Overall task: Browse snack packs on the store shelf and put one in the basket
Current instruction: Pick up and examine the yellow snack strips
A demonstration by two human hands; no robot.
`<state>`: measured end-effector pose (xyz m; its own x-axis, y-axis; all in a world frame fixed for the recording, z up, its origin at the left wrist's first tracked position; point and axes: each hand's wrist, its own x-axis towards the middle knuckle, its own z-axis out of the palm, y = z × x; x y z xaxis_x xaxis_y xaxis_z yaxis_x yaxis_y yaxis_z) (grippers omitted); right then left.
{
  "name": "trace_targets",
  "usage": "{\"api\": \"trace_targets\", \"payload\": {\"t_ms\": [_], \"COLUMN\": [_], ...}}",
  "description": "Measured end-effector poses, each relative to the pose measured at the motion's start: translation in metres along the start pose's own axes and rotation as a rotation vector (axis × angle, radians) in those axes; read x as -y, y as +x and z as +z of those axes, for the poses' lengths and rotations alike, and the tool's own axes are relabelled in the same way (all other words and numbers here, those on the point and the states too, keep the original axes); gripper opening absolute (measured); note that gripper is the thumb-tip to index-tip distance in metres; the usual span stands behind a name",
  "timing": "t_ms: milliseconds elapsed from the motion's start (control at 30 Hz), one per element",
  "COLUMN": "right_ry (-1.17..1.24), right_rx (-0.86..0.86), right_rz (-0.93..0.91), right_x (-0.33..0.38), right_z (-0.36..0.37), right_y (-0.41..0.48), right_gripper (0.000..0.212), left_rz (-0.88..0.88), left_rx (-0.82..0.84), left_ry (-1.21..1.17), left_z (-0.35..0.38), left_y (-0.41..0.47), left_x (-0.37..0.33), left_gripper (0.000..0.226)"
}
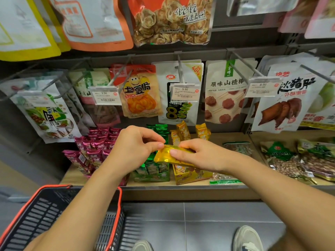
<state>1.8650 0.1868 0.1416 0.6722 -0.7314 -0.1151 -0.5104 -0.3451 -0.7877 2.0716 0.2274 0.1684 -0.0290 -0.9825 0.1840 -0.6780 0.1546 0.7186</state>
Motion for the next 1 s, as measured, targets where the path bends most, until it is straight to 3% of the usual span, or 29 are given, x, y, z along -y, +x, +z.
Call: {"api": "trace_targets", "payload": {"t_ms": [200,333,433,500,600,700,867,1000], "right_ry": [-0.046,-0.037,-0.063,-0.094,-0.099,-0.088,-0.055,-0.015], "right_rx": [0.105,0.107,0.115,0.156,0.196,0.118,0.029,0.013], "right_rz": [0.054,0.075,0.067,0.069,0.059,0.006,-0.068,-0.07], "right_x": [0.007,0.006,0.006,0.007,0.01,0.01,0.012,0.01], "right_z": [-0.01,-0.017,-0.018,-0.017,-0.013,-0.011,-0.013,-0.016], "right_y": [-0.002,-0.005,-0.006,-0.007,-0.008,-0.008,-0.01,-0.011], "right_gripper": [0.069,0.054,0.067,0.067,0.05,0.06,0.037,0.023], "left_rz": [-0.004,0.03,-0.004,-0.017,-0.072,-0.137,-0.182,-0.116], "left_rx": [0.238,0.33,0.392,0.371,0.278,0.208,0.188,0.126], "left_ry": [-0.019,-0.169,-0.261,-0.253,-0.217,-0.278,-0.4,-0.389], "left_z": [-0.014,-0.008,-0.006,-0.007,-0.008,-0.01,-0.012,-0.004], "left_y": [0.0,-0.002,-0.004,-0.003,-0.001,0.001,0.003,0.003], "left_x": [-0.001,0.002,0.003,0.004,0.005,0.006,0.009,0.008], "left_gripper": [0.022,0.013,0.015,0.012,0.025,0.026,0.024,0.007]}}
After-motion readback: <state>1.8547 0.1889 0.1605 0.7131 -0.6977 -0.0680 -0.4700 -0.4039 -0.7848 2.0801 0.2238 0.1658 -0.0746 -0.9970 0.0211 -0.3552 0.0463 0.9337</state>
